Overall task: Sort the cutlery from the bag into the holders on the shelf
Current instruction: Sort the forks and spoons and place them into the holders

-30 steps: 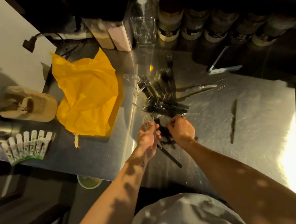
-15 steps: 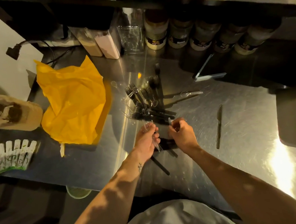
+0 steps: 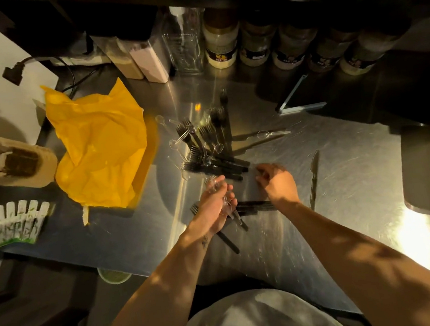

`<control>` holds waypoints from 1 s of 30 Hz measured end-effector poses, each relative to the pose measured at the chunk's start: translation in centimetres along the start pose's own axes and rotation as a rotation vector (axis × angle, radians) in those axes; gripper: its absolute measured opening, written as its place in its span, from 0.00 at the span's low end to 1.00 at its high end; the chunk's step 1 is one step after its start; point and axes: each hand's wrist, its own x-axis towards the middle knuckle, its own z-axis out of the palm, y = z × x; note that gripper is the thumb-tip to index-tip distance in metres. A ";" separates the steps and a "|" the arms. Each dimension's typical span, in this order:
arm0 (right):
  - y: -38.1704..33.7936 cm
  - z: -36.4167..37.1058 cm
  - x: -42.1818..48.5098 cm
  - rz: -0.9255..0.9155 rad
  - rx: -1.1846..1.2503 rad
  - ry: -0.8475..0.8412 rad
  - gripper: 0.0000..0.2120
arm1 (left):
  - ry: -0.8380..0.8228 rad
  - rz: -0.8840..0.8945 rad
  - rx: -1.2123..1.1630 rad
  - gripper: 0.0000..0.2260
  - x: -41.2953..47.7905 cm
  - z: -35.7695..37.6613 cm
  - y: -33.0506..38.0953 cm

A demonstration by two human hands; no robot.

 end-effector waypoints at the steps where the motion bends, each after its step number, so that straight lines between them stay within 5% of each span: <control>1: 0.0 0.1 0.1 -0.016 -0.015 0.007 0.14 | 0.002 -0.004 -0.027 0.15 0.1 -0.2 -0.1; 10: 0.6 -0.2 -0.4 -0.090 -0.218 -0.041 0.13 | 0.062 -0.036 -0.055 0.16 -0.4 -0.1 -0.3; 16: 1.0 -0.6 -2.4 0.082 -0.183 -0.122 0.11 | 0.109 -0.111 -0.059 0.14 -0.8 1.3 -0.2; 23: -1.9 -0.8 -6.2 0.174 0.570 -0.011 0.02 | 0.064 -0.085 -0.115 0.15 -1.7 3.1 -0.7; 30: -3.7 -2.0 -8.8 0.114 0.566 -0.016 0.02 | 0.028 0.031 -0.122 0.15 -4.0 5.3 -0.3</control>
